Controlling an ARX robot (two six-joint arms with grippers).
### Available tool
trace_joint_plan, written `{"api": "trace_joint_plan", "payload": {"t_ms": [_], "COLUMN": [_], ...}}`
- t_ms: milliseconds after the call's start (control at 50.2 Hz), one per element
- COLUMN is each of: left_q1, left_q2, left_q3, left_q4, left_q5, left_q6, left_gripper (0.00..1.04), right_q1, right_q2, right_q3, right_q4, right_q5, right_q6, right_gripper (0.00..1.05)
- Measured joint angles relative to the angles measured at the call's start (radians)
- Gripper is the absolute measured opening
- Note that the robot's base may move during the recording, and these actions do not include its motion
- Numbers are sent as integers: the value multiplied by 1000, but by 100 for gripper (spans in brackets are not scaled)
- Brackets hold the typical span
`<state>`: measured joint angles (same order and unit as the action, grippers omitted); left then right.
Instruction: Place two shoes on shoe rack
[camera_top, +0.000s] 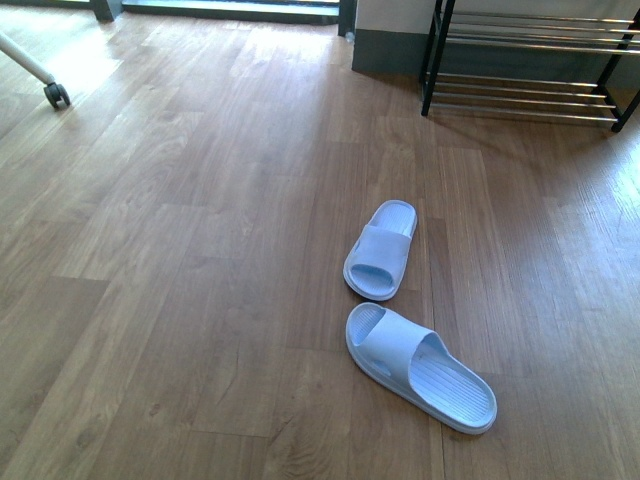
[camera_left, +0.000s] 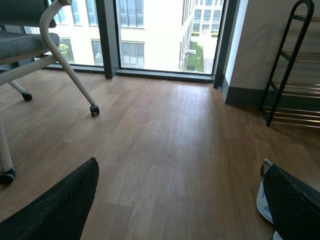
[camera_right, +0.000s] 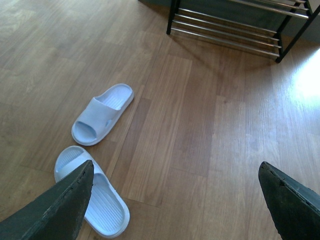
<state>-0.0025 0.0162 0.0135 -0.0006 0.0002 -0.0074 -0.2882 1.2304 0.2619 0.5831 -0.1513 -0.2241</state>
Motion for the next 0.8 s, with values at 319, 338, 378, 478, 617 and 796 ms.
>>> {"api": "trace_joint_plan", "payload": {"t_ms": [319, 338, 378, 478, 617, 796], "left_q1": [0, 0, 0, 0, 0, 0], "left_q2": [0, 0, 0, 0, 0, 0], "left_q3": [0, 0, 0, 0, 0, 0], "left_q4": [0, 0, 0, 0, 0, 0], "left_q5": [0, 0, 0, 0, 0, 2], "left_q6": [0, 0, 0, 0, 0, 0], "left_gripper": [95, 95, 95, 95, 95, 95], "right_q1": [0, 0, 0, 0, 0, 5], "right_q2": [2, 2, 2, 2, 2, 2], "right_q3": [-4, -4, -4, -4, -5, -6], "right_q4": [4, 4, 4, 4, 4, 5], "right_q5": [-1, 0, -1, -1, -1, -3], "right_q6": [2, 2, 2, 2, 2, 3], "right_gripper": [96, 96, 96, 96, 96, 96]}}
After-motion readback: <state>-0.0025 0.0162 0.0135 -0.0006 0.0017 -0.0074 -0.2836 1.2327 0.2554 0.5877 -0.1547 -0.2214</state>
